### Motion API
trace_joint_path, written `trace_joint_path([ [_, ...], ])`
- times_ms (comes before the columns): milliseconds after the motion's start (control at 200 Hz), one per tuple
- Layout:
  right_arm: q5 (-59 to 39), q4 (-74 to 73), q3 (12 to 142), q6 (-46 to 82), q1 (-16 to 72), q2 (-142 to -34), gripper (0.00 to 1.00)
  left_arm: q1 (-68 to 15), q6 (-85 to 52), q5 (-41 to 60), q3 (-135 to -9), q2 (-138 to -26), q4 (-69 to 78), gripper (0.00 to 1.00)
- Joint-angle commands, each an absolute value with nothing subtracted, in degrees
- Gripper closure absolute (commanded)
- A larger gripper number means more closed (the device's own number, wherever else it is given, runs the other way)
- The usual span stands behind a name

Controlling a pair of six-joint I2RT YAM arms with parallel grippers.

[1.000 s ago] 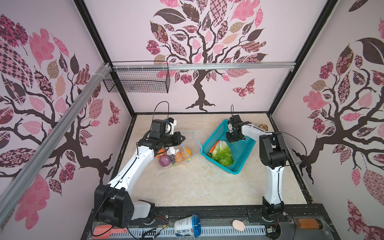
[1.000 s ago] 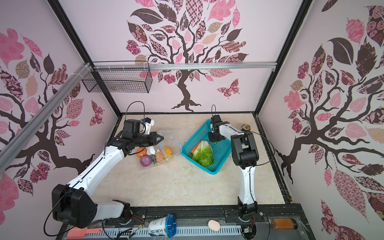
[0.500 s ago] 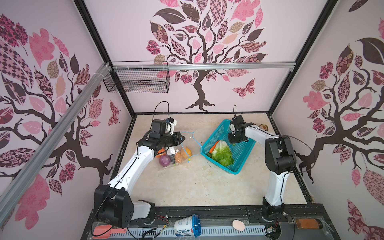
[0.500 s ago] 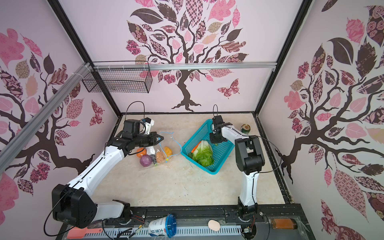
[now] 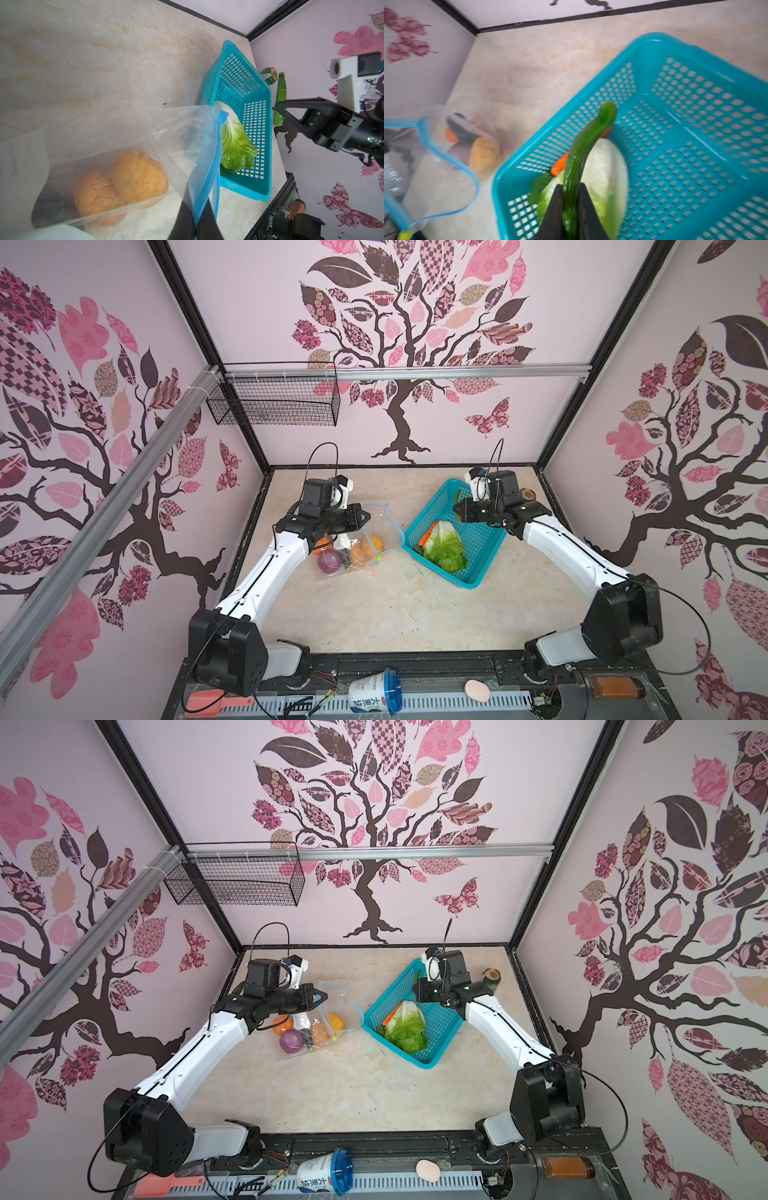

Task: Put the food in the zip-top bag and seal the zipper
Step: 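Carry the green pepper with the right gripper over the bag mouth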

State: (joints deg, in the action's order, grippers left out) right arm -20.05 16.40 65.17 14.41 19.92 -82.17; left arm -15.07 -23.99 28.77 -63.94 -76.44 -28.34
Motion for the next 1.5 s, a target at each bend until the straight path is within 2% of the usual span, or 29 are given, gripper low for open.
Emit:
trace_joint_path([
  [0,-32.54,4.39,62.37,22.60,23.93,-80.64,0.98,-15.34,-23.69,29.61,-62.85,-76.63,-27.07,1.00],
  [70,-35.91,-1.66,60.57,25.93,27.45,-81.23,0.98,-15.30,-23.74,29.68,-62.89,-76.61,-27.07,1.00],
  [290,-34.40,-8.42,63.13,26.59,38.24,-87.43,0.98,-15.32,-23.76,29.92,-62.89,-76.11,-27.07,1.00],
  [615,-31.53,-7.21,69.07,23.03,42.57,-97.71,0.97,-15.34,-24.21,30.83,-62.84,-75.15,-26.72,1.00],
  [875,-21.72,-4.05,75.20,20.71,43.12,-103.25,0.96,-15.32,-24.78,32.16,-62.83,-74.97,-26.37,1.00],
  [1070,-12.72,-2.55,80.38,18.69,47.45,-108.65,0.94,-15.30,-25.15,32.92,-62.75,-75.15,-25.96,1.00],
  [1225,-10.03,-3.16,82.16,19.21,49.64,-111.43,0.87,-15.34,-25.55,33.15,-62.44,-75.06,-25.45,1.00],
  [1280,-10.02,-3.12,82.44,19.66,49.75,-111.55,0.79,-15.32,-25.66,33.28,-62.39,-75.23,-25.40,1.00],
  [1496,-8.70,-1.61,80.81,19.26,49.80,-106.48,0.58,-15.20,-26.20,33.86,-62.18,-75.17,-24.82,1.00],
])
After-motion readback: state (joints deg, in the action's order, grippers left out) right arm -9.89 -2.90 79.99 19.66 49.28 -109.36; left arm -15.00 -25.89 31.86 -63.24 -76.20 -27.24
